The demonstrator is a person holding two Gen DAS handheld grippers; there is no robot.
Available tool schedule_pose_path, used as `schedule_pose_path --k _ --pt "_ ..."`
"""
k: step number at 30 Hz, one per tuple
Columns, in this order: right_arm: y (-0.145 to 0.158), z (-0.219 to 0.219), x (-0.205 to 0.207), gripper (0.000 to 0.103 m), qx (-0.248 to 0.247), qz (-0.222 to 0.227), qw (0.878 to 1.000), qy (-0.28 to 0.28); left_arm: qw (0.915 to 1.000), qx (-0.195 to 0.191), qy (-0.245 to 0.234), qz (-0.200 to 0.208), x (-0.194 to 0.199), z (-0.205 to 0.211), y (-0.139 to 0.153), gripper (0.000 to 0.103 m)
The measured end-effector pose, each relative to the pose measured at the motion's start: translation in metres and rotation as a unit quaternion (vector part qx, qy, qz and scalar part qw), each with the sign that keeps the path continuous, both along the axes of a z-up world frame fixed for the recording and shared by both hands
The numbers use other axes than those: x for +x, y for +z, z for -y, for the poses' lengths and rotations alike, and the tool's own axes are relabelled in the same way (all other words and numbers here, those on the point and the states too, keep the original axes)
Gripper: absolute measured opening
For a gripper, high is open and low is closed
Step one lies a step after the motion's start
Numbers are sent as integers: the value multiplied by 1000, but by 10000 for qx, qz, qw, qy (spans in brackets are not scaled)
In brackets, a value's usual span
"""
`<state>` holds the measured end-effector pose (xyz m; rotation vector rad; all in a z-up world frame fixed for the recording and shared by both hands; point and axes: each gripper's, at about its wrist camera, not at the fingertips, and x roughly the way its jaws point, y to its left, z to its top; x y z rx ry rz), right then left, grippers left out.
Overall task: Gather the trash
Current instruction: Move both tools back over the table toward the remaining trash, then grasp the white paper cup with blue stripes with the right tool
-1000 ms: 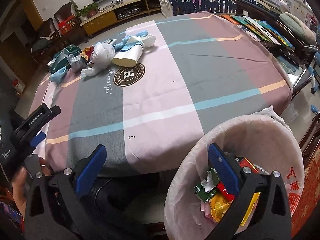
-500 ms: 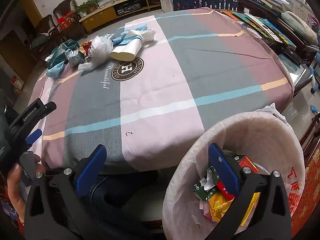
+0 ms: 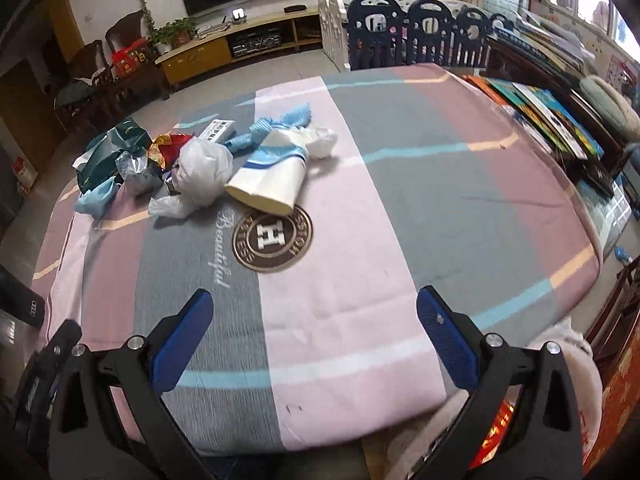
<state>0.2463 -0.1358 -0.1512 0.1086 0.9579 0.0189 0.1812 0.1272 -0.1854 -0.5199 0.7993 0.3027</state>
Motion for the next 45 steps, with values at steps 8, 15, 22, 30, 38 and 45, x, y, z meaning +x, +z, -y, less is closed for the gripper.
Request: schedule_pose_path --k 8,15,22,30,38,45 --pt "16 -53 80 99 -360 530 9968 477 9992 -302 238 -145 2 -11 -8 98" --pt "-3 -110 147 99 -406 199 9955 827 9995 -207 116 -231 9 -5 -10 98" --pt "-45 -134 159 43 -393 -438 9905 1244 9963 -682 518 -75 0 -24 -14 98" --pt "-36 -115 99 34 793 -846 9754 1873 9904 -973 978 53 -10 -38 -17 98" --pt "-3 -94 43 85 536 -256 9669 2480 9853 -1175 1242 57 -16 -48 -21 98" --pt "0 -16 101 87 460 -56 9989 54 9888 -1048 1061 -63 -7 -40 -22 98"
